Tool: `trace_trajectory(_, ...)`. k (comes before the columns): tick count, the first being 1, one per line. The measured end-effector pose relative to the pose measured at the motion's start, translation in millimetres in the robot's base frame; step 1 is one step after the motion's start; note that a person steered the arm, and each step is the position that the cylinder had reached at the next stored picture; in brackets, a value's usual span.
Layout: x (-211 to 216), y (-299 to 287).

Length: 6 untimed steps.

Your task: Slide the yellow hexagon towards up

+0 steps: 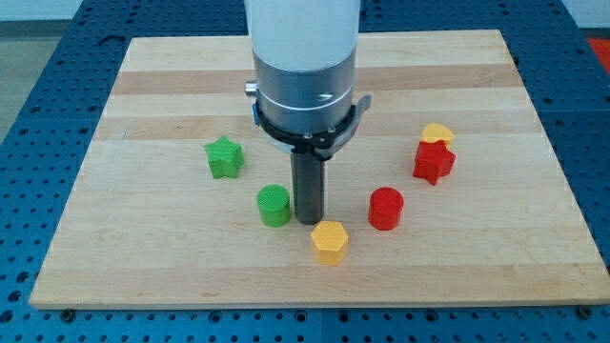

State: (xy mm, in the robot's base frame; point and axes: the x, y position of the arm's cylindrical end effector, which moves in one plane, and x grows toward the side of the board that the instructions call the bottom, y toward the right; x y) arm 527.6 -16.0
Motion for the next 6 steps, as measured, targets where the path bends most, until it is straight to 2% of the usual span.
trace_trajectory(1,7.6,-12.6)
trace_trajectory(2,35.9,-18.6)
trace_trajectory(3,42.0,-18.6)
trace_trajectory(4,66.0,-14.0)
trace_trajectory(6,72.6,29.2)
